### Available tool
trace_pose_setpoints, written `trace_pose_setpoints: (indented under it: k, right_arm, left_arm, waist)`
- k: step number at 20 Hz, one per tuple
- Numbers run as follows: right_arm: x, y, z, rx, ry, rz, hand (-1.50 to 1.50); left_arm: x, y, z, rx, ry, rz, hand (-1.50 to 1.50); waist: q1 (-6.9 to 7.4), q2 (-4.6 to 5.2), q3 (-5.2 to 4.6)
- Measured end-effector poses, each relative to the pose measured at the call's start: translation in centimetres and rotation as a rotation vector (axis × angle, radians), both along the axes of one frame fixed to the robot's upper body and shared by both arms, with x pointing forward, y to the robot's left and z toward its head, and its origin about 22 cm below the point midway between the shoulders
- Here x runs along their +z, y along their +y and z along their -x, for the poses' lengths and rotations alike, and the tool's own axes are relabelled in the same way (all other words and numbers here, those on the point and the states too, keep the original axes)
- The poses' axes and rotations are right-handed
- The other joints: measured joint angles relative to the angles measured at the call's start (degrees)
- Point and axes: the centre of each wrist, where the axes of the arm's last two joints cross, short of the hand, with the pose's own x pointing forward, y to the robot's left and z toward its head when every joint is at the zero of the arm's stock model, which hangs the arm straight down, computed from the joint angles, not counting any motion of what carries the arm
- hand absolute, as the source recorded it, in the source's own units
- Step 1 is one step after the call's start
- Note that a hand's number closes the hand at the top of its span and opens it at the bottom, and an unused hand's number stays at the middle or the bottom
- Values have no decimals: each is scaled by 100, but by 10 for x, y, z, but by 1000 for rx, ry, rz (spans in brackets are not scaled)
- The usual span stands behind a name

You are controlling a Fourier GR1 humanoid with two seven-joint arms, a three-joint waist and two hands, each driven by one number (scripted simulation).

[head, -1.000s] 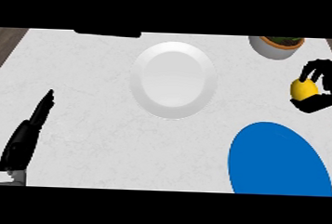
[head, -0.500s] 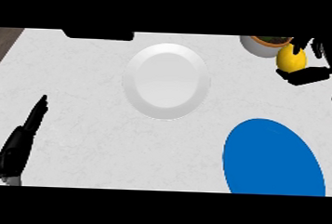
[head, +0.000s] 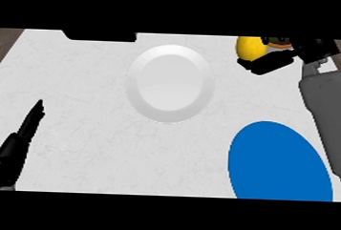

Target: Pick the lemon from the plate and place it in the plate

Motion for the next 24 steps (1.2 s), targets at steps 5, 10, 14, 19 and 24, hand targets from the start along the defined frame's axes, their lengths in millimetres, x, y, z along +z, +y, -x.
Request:
trace_pose_setpoints:
  k: [5,10,14,19,24]
  right_arm:
    - [-5,63,-10,26,57,-28,150]
    - [-18,110,-20,43,147,-3,150]
    - [-34,138,-28,52,214,42,150]
    - [-61,162,-33,62,279,66,150]
    - [-86,164,-34,8,388,-22,-150]
  left_arm:
    - [-3,-6,-1,-7,3,1,0]
    - [-3,-9,-3,-11,-1,0,0]
    - [0,-9,-4,-20,-6,-1,0]
    - [2,-11,-10,-28,-9,-3,0]
    - [3,-17,-16,-53,-14,1,0]
  waist:
    - [26,12,-1]
    - [52,24,-1]
    - [80,36,1]
    - [135,60,1]
    - [274,89,1]
